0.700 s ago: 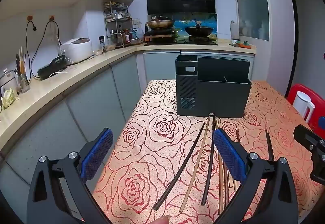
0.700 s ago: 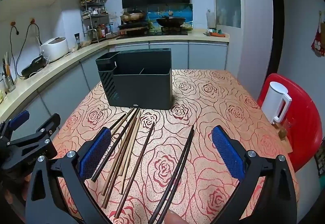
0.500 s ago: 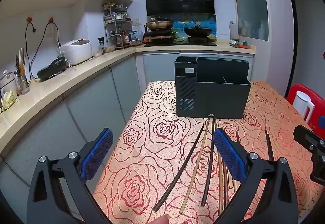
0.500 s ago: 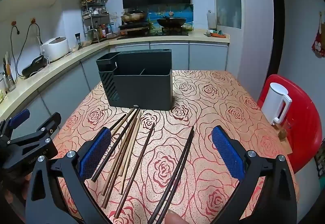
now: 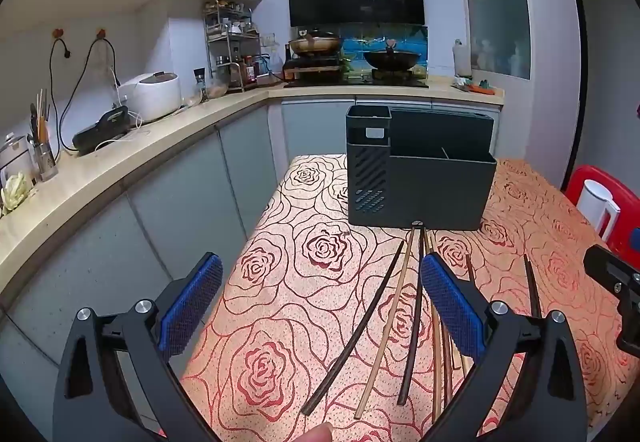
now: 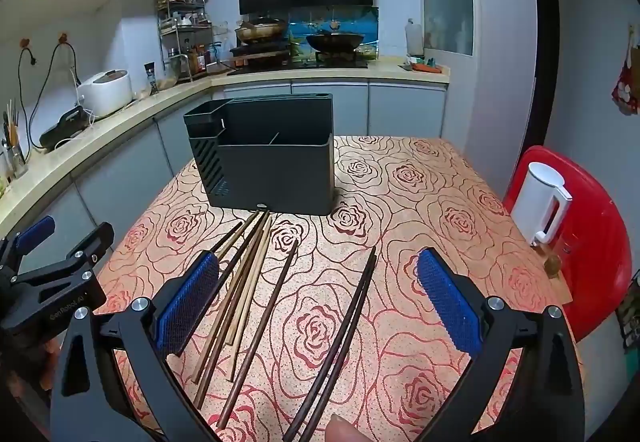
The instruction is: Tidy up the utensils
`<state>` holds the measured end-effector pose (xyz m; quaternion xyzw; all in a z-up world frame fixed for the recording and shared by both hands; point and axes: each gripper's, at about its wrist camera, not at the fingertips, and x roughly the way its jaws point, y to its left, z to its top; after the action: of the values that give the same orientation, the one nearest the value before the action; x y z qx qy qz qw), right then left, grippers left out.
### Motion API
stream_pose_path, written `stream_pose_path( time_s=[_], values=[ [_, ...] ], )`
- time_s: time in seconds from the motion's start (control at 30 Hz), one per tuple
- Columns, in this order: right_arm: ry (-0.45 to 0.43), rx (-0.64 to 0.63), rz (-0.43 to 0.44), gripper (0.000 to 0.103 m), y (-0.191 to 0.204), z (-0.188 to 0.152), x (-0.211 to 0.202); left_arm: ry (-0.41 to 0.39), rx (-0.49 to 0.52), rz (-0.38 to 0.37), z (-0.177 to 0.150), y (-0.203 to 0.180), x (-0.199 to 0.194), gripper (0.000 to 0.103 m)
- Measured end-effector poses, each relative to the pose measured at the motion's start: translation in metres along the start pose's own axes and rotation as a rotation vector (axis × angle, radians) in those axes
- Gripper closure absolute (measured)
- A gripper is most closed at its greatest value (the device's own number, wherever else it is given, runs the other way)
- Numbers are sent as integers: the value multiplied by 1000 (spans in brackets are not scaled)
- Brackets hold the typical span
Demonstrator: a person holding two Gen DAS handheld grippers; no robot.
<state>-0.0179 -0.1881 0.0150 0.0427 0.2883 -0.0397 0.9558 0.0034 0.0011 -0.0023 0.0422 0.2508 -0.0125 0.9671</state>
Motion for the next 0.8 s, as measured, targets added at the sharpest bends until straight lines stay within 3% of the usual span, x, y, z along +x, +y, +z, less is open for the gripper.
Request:
stream_pose_path(
  time_s=[0.8],
  values=[
    [-4, -5, -3, 6, 1, -3, 1, 18, 5, -1, -6, -1, 3, 7]
  ],
)
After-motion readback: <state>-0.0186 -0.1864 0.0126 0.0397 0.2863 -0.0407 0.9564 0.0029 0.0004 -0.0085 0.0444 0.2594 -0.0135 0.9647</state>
